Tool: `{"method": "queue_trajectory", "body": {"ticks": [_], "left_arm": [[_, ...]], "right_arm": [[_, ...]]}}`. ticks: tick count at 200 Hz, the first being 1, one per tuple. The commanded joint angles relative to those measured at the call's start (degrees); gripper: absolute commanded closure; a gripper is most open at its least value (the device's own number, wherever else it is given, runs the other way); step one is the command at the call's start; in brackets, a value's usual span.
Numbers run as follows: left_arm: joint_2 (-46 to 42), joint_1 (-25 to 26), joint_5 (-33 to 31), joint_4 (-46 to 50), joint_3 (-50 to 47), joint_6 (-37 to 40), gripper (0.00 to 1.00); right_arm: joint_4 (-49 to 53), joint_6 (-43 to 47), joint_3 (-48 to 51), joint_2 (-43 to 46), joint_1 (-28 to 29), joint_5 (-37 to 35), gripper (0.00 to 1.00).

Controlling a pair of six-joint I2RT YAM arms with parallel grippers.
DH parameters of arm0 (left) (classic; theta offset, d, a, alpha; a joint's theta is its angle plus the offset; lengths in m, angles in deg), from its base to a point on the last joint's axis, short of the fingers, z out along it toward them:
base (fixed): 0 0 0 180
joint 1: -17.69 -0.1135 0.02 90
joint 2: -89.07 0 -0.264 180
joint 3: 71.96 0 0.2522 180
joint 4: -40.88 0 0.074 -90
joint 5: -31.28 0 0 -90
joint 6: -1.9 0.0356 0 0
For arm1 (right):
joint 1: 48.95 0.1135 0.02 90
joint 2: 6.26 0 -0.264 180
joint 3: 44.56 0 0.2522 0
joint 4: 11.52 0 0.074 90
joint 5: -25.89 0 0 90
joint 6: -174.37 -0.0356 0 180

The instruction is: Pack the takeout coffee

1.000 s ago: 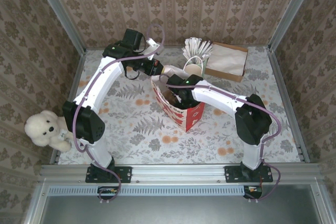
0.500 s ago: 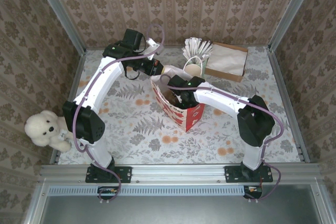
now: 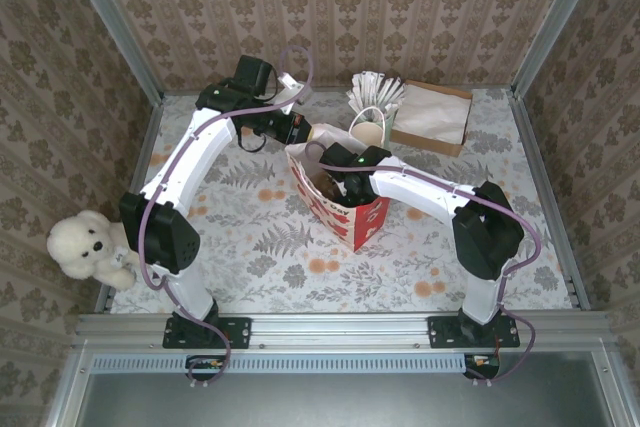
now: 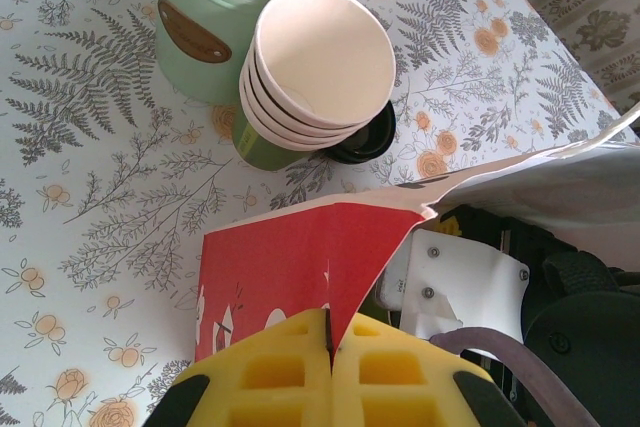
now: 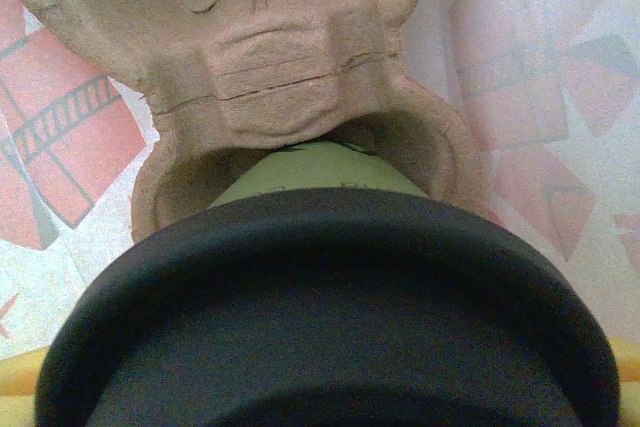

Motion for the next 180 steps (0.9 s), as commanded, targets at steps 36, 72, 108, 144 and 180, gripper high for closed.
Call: {"method": "queue_trajectory", "body": {"ticks": [36, 72, 108, 144, 180], "left_arm": [[-1.6, 0.2, 1.1, -1.5, -0.5, -1.1, 1.00], [-1.2, 0.3, 1.4, -1.5, -0.3, -1.0, 1.00], [-1.1, 0.3, 1.6, -1.6, -0.3, -0.9, 1.00], [-1.1, 0.3, 1.6, -1.5, -0.5, -1.0, 1.00], [-1.1, 0.3, 1.6, -1.6, -0.7, -0.8, 1.00]], "right_arm": [[-4.2, 0.4, 0.8, 0.5, -0.4, -0.9, 0.41], [-6.3, 0.4, 1.4, 2.0, -0.4, -1.0, 0.42], [-6.8, 0.8, 1.9, 1.6, -0.5, -1.1, 0.42], [-7.3, 0.0, 4.0, -0.6, -0.6, -0.1, 0.42], [-8.5, -0.7, 5.8, -1.3, -0.6, 0.4, 0.42]]}}
